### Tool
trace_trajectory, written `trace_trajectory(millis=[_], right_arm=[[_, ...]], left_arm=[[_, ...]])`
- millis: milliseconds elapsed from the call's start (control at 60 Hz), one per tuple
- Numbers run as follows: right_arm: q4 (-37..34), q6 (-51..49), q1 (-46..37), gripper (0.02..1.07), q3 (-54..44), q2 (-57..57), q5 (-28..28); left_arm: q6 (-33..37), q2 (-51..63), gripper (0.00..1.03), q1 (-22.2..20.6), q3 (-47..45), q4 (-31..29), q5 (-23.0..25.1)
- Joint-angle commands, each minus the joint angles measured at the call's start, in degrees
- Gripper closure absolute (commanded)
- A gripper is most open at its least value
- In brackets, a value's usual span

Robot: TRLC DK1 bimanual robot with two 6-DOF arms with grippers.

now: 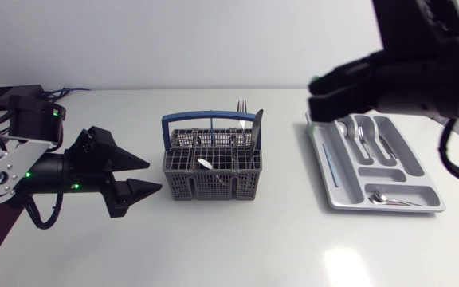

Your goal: Unload the cutlery basket into the drawer organizer.

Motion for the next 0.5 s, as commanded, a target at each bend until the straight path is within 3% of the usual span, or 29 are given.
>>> trace_trajectory(millis=[0,217,367,483], right_arm=[[-2.37,-3.12,-5.19,1.01,-5.19,-4.75,0.43],[-2.45,-12.26,-26.55,1.01,-19.86,-14.59,-6.17],[1.76,-20.0,-40.52,1.01,-26.9,-15.56,-11.18],[6.86,-23.86,-45.71,1.01,-30.85,-13.89,-12.41]], left_arm=[[-2.51,-1.45,0.23,-3.0,2.62,-1.09,-2.03],[-3.82,-1.8,0.23,-7.04,3.85,-1.71,-5.37],[-4.35,-1.8,0.23,-8.01,4.38,-2.15,-5.81],[-4.35,-1.63,0.23,-8.8,4.38,-2.06,-6.51]])
